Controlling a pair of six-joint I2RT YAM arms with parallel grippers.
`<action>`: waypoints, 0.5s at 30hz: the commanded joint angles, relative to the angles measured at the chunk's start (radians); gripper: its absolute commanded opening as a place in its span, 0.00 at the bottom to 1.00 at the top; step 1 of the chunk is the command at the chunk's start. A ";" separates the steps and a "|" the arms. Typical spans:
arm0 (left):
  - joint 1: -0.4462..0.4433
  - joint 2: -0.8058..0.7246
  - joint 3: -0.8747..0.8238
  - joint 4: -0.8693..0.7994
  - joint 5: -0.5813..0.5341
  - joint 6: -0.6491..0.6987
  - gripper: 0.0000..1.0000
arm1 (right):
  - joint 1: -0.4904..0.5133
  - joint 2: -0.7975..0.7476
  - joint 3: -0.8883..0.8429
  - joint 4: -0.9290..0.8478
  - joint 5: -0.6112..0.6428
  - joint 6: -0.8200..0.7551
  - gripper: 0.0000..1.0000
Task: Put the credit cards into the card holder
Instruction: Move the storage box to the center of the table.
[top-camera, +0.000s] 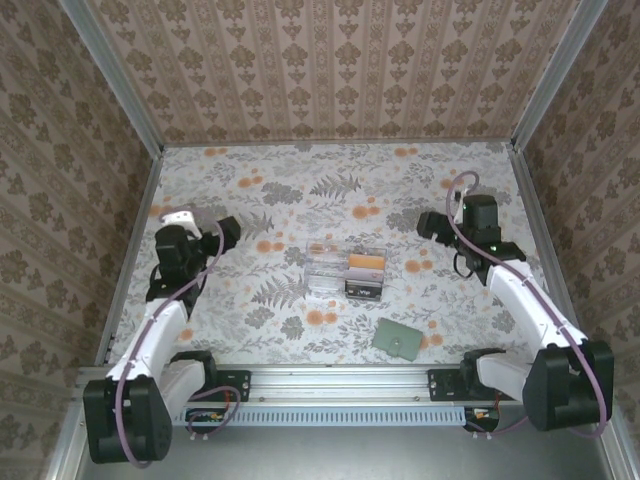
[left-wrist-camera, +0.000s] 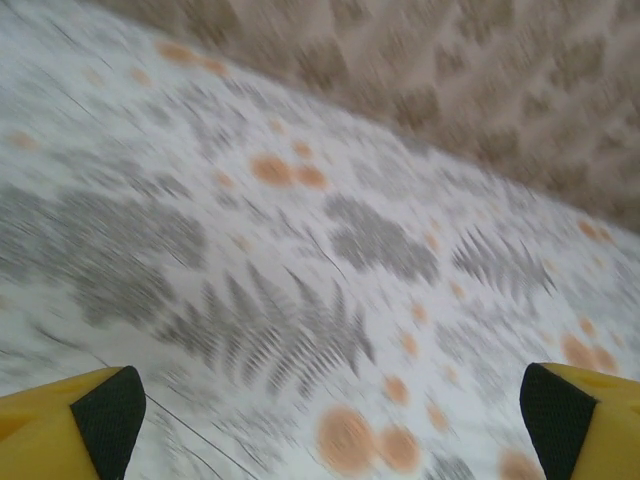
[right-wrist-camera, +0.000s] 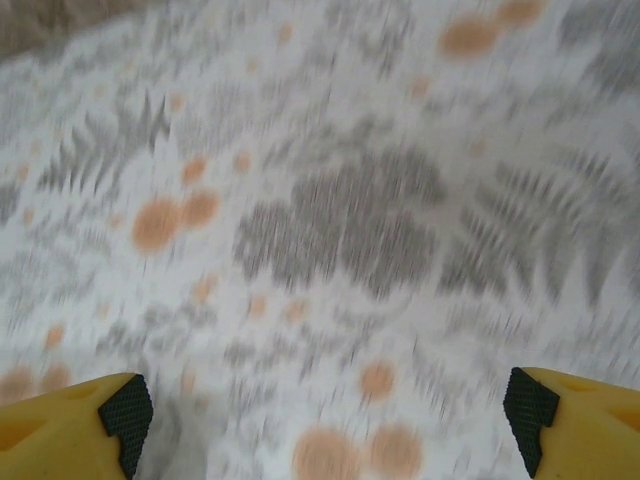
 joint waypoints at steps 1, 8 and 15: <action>-0.068 0.020 0.051 -0.194 0.177 -0.034 1.00 | 0.004 -0.060 -0.037 -0.171 -0.173 0.063 0.91; -0.327 0.020 0.004 -0.248 0.110 -0.042 1.00 | 0.050 -0.060 -0.091 -0.245 -0.378 0.087 0.69; -0.472 0.001 -0.067 -0.203 0.109 -0.078 0.99 | 0.168 -0.057 -0.155 -0.217 -0.390 0.090 0.60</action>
